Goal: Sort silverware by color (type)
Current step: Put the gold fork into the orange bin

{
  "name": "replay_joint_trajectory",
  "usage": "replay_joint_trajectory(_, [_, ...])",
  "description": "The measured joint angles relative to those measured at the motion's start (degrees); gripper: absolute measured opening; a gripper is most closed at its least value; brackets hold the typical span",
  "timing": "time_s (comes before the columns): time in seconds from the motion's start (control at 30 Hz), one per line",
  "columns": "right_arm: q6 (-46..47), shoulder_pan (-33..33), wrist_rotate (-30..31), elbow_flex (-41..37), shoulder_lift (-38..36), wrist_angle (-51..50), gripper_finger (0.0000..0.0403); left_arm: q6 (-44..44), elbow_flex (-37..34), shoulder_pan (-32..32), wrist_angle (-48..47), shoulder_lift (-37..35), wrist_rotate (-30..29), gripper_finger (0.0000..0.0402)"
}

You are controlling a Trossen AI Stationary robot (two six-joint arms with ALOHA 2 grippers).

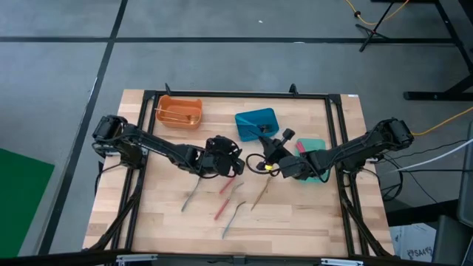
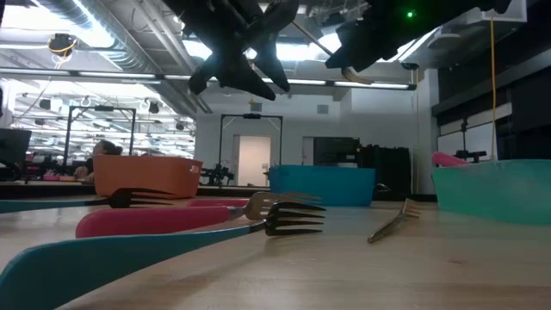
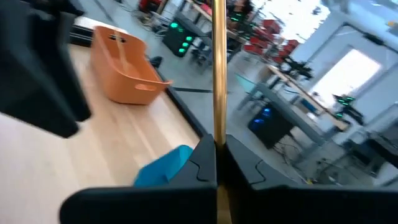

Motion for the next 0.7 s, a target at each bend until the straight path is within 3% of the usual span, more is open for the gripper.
replay_joint_trajectory(0.2, [0.0, 0.0, 1.4, 0.0, 0.0, -0.3, 0.0, 0.2, 0.0, 0.0, 3.4, 0.0, -2.6, 0.0113])
replay_joint_trajectory(0.3, [0.0, 0.0, 1.4, 0.0, 0.0, -0.3, 0.0, 4.4, 0.0, 0.0, 9.2, 0.0, -3.2, 0.0113])
replay_joint_trajectory(0.5, [0.0, 0.0, 1.4, 0.0, 0.0, -0.2, 0.0, 15.3, 0.0, -0.1, 21.7, 0.0, -0.4, 0.0112])
replay_joint_trajectory(0.7, [1.3, 0.0, -0.4, 0.0, 0.0, -0.2, 0.0, 18.2, 0.0, -0.1, 26.3, 0.0, 1.1, 0.0112])
